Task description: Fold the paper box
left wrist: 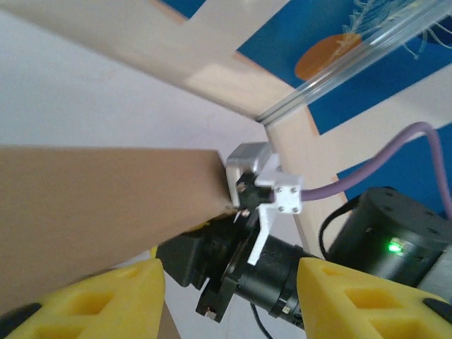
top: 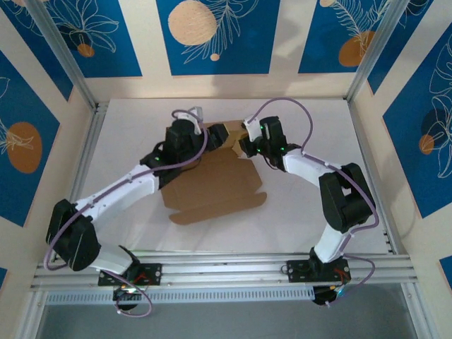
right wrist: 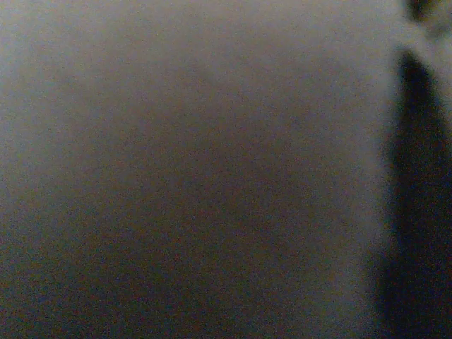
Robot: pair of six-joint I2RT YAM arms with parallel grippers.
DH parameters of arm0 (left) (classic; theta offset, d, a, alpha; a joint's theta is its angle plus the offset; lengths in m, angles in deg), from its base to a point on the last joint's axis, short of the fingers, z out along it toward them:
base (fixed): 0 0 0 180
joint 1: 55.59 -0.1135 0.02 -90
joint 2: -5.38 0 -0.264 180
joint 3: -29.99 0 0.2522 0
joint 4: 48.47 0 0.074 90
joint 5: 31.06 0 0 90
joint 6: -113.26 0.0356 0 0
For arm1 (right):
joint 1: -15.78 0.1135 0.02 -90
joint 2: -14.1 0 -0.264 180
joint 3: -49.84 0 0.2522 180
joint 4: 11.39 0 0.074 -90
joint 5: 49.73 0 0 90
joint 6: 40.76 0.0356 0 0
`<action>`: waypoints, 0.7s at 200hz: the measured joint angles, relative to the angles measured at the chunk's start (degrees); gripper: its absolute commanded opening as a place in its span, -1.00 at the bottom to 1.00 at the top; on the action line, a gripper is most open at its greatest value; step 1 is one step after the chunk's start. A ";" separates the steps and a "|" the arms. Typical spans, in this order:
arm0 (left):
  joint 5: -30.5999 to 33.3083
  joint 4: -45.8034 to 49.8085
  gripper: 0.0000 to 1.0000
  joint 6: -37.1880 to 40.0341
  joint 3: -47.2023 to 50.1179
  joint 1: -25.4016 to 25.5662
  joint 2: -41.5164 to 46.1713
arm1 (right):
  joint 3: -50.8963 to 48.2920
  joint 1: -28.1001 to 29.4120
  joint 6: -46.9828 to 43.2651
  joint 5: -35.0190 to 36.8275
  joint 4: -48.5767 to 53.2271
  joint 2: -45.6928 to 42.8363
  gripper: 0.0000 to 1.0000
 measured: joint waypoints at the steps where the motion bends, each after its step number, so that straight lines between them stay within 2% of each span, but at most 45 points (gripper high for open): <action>1: -0.13 0.02 0.04 0.17 -0.15 -0.15 0.00 | 0.09 -0.07 -0.20 -0.04 0.00 0.11 -0.61; 39: -10.69 -0.79 0.04 2.40 -5.09 -9.88 -1.22 | 2.49 -1.03 -3.96 -1.84 3.45 4.70 -0.61; 61: -14.99 -2.49 0.05 1.88 -5.11 -10.23 -3.43 | 2.62 -1.01 -4.46 -2.21 4.76 5.84 -0.61; 88: -16.70 -1.44 0.10 2.38 -5.62 -10.99 -5.64 | 2.62 -0.96 -5.27 -2.99 4.63 5.95 -0.61; 119: -20.63 -0.35 0.07 2.60 -11.47 -13.97 -15.78 | 2.95 -0.48 -5.68 -3.17 4.94 6.08 -0.61; 140: -24.70 0.13 -0.10 2.62 -15.54 -14.64 -25.77 | 3.26 0.37 -5.77 -3.37 4.79 6.10 -0.61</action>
